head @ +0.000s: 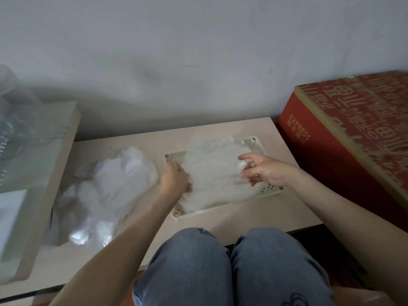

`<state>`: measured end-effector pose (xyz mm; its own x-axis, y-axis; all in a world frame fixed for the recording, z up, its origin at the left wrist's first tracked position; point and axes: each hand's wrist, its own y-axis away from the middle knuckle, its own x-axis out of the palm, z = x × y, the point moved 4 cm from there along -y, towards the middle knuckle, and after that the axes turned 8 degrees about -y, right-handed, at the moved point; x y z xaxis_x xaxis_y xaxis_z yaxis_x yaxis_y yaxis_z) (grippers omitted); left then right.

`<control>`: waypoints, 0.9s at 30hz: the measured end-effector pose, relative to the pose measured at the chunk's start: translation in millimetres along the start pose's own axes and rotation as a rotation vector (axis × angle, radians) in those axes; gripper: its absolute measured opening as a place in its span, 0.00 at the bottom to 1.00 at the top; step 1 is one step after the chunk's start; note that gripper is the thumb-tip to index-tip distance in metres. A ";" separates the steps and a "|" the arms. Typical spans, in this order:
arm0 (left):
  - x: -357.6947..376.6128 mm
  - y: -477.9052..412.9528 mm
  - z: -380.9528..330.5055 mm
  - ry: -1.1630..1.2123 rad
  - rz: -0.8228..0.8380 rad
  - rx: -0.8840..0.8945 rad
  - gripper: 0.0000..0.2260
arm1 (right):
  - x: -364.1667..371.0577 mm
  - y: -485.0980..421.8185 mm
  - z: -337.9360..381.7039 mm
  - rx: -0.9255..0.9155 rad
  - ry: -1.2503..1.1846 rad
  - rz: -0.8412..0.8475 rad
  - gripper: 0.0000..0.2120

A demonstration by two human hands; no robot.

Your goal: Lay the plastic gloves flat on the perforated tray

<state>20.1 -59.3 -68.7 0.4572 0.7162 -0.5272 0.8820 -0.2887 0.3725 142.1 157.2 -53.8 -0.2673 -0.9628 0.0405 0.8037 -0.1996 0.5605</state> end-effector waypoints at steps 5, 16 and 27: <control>-4.6 0.0 -1.5 -0.097 0.000 0.021 0.08 | 3.5 1.5 6.2 -0.011 -0.001 0.030 0.18; -2.9 1.0 0.7 -0.153 0.036 0.107 0.18 | 3.6 -3.2 11.1 -0.071 -0.098 -0.053 0.06; -0.7 -1.7 0.3 -0.169 -0.004 0.172 0.12 | 3.4 0.5 20.9 -0.087 -0.383 -0.089 0.05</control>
<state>18.4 -59.5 -69.2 0.4537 0.6053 -0.6541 0.8837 -0.4006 0.2422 130.5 157.7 -36.1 -0.5036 -0.8065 0.3097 0.8061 -0.3098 0.5041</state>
